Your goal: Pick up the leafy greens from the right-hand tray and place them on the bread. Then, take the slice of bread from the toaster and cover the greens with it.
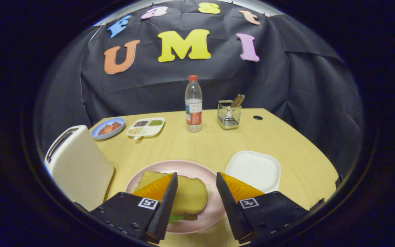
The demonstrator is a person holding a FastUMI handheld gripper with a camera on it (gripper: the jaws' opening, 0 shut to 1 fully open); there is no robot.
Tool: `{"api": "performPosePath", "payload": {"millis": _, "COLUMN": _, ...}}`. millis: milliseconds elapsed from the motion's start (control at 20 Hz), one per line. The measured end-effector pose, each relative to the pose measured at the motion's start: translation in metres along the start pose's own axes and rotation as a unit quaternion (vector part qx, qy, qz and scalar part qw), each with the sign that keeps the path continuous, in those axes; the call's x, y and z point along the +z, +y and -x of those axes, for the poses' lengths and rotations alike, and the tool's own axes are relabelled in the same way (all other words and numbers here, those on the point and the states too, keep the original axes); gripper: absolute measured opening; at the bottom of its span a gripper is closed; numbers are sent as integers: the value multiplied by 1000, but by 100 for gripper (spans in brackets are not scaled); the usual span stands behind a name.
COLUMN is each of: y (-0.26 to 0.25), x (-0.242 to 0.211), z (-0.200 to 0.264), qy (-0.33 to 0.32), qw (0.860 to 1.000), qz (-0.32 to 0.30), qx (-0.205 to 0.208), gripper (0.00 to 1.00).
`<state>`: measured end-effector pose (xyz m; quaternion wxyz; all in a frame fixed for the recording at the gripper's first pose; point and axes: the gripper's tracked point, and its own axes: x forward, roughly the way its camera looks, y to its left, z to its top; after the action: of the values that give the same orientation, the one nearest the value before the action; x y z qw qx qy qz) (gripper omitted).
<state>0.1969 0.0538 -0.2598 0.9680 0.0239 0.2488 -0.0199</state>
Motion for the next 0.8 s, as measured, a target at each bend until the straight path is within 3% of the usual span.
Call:
{"api": "performPosePath", "payload": {"millis": 550, "y": 28, "x": 73, "z": 194, "qy": -161, "qw": 986, "qz": -6, "qx": 36, "gripper": 84}}
{"api": "performPosePath", "payload": {"millis": 800, "y": 8, "x": 90, "z": 283, "qy": -232, "qw": 973, "qz": 6, "qx": 6, "gripper": 90}}
